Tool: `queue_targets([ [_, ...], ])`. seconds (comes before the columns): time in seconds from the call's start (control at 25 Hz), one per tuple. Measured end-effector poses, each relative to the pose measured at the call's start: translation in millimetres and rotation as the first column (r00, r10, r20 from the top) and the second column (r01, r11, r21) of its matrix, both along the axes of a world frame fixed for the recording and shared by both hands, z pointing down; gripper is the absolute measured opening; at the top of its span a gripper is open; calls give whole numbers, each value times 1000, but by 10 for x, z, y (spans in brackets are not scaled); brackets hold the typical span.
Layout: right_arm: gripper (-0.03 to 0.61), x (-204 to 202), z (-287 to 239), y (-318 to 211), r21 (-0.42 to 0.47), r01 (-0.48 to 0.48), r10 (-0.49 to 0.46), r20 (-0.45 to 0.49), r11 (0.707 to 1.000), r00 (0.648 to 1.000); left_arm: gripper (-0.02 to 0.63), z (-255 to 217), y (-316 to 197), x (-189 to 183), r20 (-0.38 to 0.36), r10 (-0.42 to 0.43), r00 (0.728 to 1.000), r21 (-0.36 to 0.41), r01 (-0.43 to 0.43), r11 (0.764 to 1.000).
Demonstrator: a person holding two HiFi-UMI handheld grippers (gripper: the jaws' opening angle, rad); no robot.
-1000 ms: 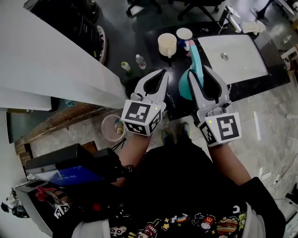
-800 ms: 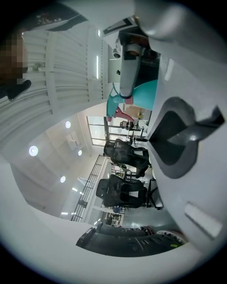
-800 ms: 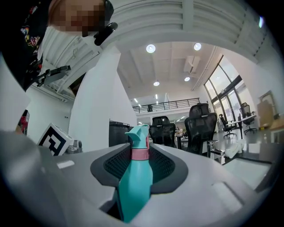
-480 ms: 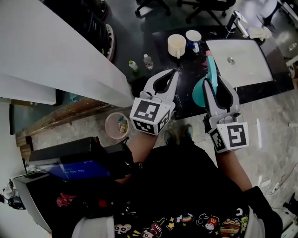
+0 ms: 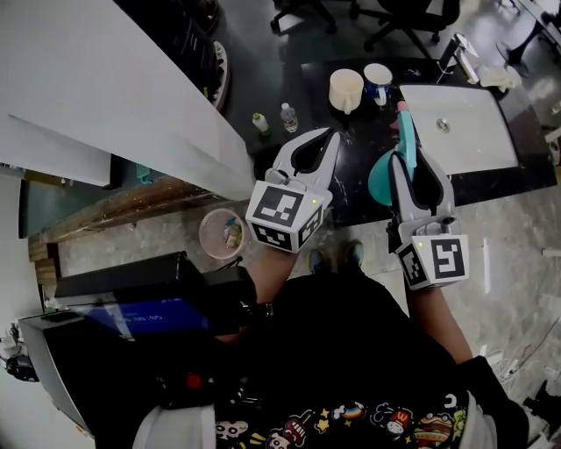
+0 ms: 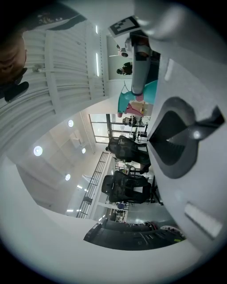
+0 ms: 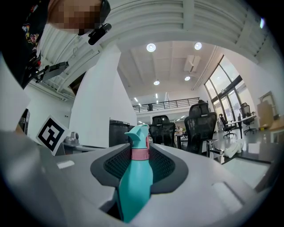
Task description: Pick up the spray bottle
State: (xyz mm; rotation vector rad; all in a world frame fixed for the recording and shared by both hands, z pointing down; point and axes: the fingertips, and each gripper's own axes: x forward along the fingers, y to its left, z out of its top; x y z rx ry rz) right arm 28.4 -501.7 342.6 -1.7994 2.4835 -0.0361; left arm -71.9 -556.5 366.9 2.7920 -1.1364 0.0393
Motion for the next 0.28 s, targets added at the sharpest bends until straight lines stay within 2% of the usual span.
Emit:
queue_targets([
  [0.28,152,49,19,6,2,-2,2,11,1000,1000,0,7,-13,9,2,-10,1000,2,10,1000],
])
